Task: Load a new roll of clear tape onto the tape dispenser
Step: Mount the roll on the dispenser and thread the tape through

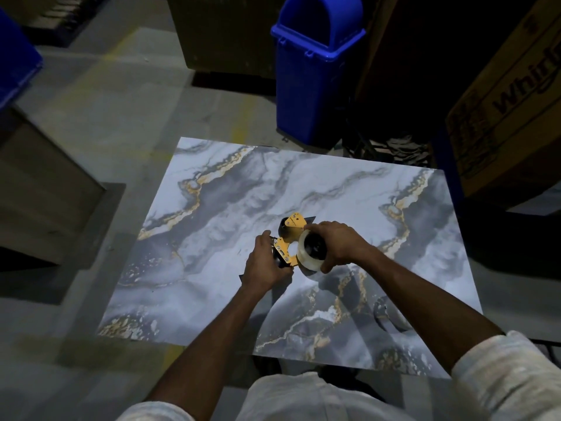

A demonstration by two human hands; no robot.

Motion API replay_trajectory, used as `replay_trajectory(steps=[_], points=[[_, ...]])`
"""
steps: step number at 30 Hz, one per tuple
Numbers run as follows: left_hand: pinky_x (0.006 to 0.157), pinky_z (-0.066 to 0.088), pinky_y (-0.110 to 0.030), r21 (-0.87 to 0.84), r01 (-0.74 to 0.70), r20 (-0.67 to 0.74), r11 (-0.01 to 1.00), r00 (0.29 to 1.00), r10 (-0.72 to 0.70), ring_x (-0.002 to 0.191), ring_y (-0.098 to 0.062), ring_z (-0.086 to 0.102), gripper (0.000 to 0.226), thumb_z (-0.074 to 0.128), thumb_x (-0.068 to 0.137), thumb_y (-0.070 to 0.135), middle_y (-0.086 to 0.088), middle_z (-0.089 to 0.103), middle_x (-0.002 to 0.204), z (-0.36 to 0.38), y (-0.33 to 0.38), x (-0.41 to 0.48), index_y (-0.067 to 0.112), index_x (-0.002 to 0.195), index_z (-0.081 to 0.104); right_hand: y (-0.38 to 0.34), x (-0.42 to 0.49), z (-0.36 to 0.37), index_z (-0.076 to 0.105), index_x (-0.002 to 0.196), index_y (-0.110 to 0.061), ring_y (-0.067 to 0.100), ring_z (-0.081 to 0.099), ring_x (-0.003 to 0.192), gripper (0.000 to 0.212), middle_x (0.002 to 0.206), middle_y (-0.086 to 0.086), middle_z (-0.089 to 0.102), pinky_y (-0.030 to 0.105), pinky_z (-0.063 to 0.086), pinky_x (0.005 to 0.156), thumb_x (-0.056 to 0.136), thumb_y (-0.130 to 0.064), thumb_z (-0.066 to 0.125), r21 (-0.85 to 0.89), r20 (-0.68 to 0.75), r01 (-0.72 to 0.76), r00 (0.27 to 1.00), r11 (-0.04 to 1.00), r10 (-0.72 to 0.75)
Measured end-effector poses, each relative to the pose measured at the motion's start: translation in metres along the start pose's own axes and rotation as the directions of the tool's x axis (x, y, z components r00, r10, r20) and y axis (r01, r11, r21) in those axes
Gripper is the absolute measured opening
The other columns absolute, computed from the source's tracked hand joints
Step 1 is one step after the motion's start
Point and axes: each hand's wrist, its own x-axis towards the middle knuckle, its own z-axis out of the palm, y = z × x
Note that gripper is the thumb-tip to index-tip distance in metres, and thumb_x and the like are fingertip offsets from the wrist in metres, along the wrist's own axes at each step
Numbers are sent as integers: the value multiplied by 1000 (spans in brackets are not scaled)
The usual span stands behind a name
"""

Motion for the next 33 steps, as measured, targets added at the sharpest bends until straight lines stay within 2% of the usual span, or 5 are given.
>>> replay_trajectory(steps=[19, 25, 27, 30, 33], points=[[96, 57, -48, -63, -4, -10, 998, 1000, 3, 126, -31, 59, 118, 98, 65, 35, -6, 45, 153, 6, -7, 1, 15, 159, 30, -6, 4, 19, 42, 145, -16, 26, 60, 114, 108, 131, 7, 61, 32, 49, 91, 53, -35, 95, 74, 5, -137, 991, 988, 137], [89, 55, -40, -106, -21, -2, 994, 1000, 21, 120, -27, 59, 115, 99, 61, 38, -3, 48, 145, 3, -10, 1, 16, 153, 34, -5, -6, 23, 34, 151, -19, 28, 55, 124, 118, 144, 6, 52, 36, 49, 97, 50, -32, 95, 171, -11, -125, 992, 977, 129], [87, 50, -34, -141, -22, 8, 990, 1000, 23, 120, -24, 58, 116, 101, 59, 40, -3, 50, 141, 3, -10, 0, 14, 152, 37, -5, -10, 25, 32, 151, -21, 28, 49, 128, 122, 145, 7, 47, 40, 48, 101, 48, -37, 95, 222, 4, -148, 989, 964, 150], [88, 48, -32, -164, -58, 26, 985, 998, 63, 119, -22, 57, 115, 101, 61, 41, -4, 51, 140, 7, -9, -2, 12, 152, 38, 1, -18, 37, 31, 149, -31, 29, 43, 130, 129, 141, 7, 45, 44, 47, 103, 36, -67, 83, 288, -17, -203, 976, 936, 217], [87, 50, -33, -135, -98, 48, 986, 993, 106, 117, -25, 58, 108, 99, 62, 40, -4, 52, 139, 10, -6, -5, 14, 150, 42, -1, -39, 48, 32, 148, -32, 29, 41, 128, 122, 137, 9, 42, 43, 48, 100, 40, -69, 75, 355, -57, -249, 956, 901, 287]])
